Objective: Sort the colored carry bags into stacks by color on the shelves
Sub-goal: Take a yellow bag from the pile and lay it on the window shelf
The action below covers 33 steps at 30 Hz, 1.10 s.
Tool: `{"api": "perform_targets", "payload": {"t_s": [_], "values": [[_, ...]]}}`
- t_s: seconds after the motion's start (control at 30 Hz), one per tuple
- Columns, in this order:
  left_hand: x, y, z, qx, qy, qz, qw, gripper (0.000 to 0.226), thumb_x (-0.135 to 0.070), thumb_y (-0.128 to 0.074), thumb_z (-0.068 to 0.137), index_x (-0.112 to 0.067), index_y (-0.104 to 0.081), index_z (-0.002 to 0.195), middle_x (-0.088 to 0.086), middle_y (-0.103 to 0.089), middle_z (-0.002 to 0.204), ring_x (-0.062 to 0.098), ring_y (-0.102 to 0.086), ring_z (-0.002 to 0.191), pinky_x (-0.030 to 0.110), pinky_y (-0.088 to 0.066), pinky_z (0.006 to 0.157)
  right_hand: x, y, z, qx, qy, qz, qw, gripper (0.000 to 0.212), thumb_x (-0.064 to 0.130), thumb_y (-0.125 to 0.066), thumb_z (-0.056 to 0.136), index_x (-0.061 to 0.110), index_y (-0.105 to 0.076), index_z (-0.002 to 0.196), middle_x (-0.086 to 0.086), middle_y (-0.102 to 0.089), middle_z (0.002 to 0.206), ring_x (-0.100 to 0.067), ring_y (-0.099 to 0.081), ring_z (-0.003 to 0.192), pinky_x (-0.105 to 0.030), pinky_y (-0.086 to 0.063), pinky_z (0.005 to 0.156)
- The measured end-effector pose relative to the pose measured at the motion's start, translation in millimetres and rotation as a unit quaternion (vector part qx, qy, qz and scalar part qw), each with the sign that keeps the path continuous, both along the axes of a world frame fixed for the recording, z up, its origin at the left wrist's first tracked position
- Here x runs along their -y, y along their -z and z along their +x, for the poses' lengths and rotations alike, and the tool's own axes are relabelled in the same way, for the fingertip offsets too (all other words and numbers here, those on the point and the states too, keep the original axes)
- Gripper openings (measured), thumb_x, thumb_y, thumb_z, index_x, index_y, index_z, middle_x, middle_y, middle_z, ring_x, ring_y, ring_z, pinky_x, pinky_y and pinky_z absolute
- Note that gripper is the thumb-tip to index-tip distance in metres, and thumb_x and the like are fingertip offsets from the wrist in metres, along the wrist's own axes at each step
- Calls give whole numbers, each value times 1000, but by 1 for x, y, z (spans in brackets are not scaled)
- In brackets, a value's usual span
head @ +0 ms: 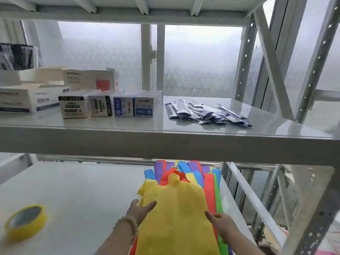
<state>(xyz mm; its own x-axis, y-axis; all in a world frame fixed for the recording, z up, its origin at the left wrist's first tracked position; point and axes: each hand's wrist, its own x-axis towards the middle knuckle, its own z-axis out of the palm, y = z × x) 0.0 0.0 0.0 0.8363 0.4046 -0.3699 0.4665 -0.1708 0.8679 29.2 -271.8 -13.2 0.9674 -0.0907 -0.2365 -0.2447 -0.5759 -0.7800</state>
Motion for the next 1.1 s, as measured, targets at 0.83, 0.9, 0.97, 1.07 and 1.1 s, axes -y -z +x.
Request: {"api": "perform_targets", "payload": {"t_s": [0.83, 0.9, 0.97, 1.07, 1.1], "values": [[-1, 49, 62, -14, -44, 122, 991, 44, -27, -61, 87, 2, -55, 119, 18, -60, 122, 33, -56, 111, 36, -44, 95, 28, 35, -16, -81, -22, -37, 996, 67, 49, -64, 82, 15, -47, 137, 2, -53, 138, -10, -46, 132, -18, -34, 108], [-2, 48, 62, -3, -44, 130, 991, 50, -27, -60, 88, 1, -49, 128, 17, -55, 130, 33, -52, 119, 37, -41, 100, 27, 39, -19, -66, -6, -55, 996, 59, 49, -61, 83, 15, -53, 131, 1, -55, 137, -9, -46, 132, -18, -34, 108], [-2, 46, 61, 5, -23, 109, 994, 55, -26, -60, 89, 2, -44, 133, 17, -51, 134, 33, -48, 123, 37, -38, 102, 25, 37, -22, -70, 9, -82, 994, 57, 48, -62, 83, 16, -55, 129, 1, -55, 137, -10, -47, 132, -17, -39, 96], [-4, 45, 59, 9, 29, 74, 997, 59, -26, -62, 87, 2, -42, 135, 17, -49, 136, 32, -47, 125, 37, -38, 105, 21, 29, -14, -79, 16, -90, 993, 58, 44, -63, 84, 16, -52, 133, 2, -59, 129, -11, -48, 131, -15, -30, 77], [-4, 43, 57, 9, 42, 65, 997, 58, -23, -64, 87, 2, -43, 134, 17, -50, 135, 32, -48, 124, 37, -38, 105, 21, 28, -12, -72, 18, -84, 994, 60, 44, -64, 84, 20, -47, 136, 3, -58, 126, -11, -48, 130, -15, -30, 78]]}}
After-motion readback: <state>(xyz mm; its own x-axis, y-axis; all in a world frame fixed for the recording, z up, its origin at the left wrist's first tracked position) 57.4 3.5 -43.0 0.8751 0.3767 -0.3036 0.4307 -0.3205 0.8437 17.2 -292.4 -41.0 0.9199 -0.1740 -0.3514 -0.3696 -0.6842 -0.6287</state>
